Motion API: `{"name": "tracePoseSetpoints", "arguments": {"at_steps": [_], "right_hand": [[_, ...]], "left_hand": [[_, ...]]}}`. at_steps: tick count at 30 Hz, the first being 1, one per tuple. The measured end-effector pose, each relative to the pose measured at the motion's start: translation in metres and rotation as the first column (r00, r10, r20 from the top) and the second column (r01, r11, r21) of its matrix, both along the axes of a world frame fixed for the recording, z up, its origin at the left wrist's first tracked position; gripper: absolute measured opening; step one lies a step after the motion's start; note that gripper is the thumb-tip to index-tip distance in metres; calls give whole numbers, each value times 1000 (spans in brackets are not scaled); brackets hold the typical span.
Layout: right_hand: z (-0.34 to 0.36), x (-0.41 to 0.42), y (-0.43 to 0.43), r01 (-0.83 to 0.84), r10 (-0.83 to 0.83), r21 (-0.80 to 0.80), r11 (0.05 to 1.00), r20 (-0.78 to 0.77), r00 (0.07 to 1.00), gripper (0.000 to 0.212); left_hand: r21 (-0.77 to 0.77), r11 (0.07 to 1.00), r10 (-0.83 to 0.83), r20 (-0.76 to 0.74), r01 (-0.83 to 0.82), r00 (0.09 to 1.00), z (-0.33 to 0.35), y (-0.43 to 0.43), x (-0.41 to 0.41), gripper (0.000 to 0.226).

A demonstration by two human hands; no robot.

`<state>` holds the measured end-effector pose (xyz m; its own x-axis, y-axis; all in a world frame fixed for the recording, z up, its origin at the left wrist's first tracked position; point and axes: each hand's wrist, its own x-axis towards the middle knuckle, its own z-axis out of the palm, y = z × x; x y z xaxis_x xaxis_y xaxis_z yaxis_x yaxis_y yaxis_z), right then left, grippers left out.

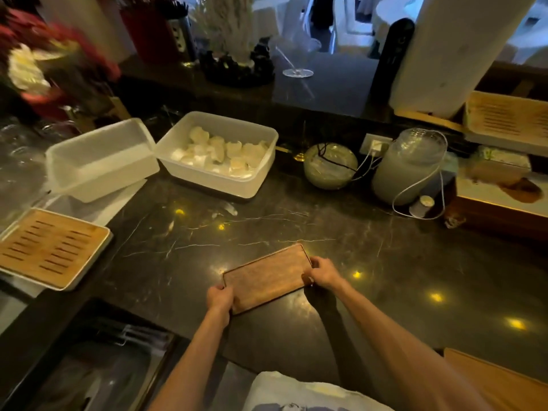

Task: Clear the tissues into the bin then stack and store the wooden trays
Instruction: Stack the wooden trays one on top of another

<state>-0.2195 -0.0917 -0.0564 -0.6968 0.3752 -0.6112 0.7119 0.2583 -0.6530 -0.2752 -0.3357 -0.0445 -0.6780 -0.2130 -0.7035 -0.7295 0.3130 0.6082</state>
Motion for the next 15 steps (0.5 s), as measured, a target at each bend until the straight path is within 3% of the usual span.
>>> {"name": "tracePoseSetpoints", "arguments": {"at_steps": [6,15], "right_hand": [[-4,63,37,288,-288,-58,956,8,958,28],[52,243,120,541,-559,-149,828,-132,819,25]], "left_hand": [[129,988,-81,-28,84,996,5,20,4,26],[267,879,-385,-92,395,918,23,138,84,18]]}}
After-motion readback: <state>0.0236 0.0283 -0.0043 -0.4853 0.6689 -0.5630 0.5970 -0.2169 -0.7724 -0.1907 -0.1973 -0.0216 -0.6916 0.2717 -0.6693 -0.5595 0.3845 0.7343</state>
